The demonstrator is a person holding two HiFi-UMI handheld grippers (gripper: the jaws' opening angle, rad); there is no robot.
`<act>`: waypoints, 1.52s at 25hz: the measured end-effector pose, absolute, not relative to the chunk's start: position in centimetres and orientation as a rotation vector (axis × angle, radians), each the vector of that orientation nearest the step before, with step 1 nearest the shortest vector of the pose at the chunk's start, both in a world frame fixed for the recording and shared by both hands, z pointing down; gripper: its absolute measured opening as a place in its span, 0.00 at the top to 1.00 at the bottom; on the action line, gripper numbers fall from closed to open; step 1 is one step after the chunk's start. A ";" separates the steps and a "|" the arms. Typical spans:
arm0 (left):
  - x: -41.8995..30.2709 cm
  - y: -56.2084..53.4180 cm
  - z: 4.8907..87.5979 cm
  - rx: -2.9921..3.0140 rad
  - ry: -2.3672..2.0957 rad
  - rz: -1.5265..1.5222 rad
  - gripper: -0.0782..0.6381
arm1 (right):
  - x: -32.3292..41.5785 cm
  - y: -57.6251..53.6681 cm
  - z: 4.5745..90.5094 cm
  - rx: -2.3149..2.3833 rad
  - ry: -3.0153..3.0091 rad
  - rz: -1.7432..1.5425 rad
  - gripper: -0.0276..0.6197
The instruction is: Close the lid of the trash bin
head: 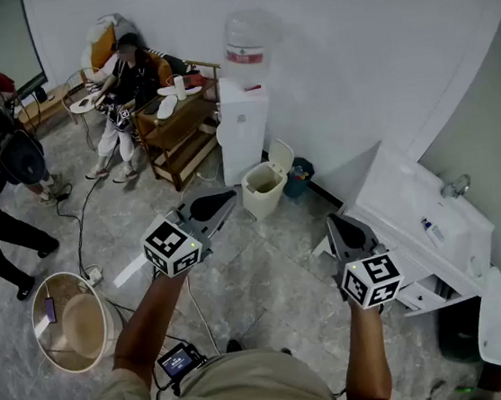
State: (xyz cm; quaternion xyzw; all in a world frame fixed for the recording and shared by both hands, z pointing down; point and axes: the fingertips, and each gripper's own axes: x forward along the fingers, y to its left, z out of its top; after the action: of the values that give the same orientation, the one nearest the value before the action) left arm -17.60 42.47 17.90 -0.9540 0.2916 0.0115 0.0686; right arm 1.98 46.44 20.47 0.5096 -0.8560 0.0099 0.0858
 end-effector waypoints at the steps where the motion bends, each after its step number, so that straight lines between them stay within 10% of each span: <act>1: -17.9 42.4 17.8 -2.875 0.876 0.038 0.87 | 1.6 46.4 20.4 1.519 -2.550 0.029 0.92; 38: -17.3 28.9 22.3 -2.866 1.083 -0.104 0.87 | 1.0 28.0 24.0 1.352 -2.706 0.169 0.92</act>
State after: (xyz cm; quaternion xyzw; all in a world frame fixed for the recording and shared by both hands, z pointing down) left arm -17.30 28.92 22.25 -0.9342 0.3530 -0.0339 0.0382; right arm 0.98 28.02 23.98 0.4455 -0.8918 0.0558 0.0561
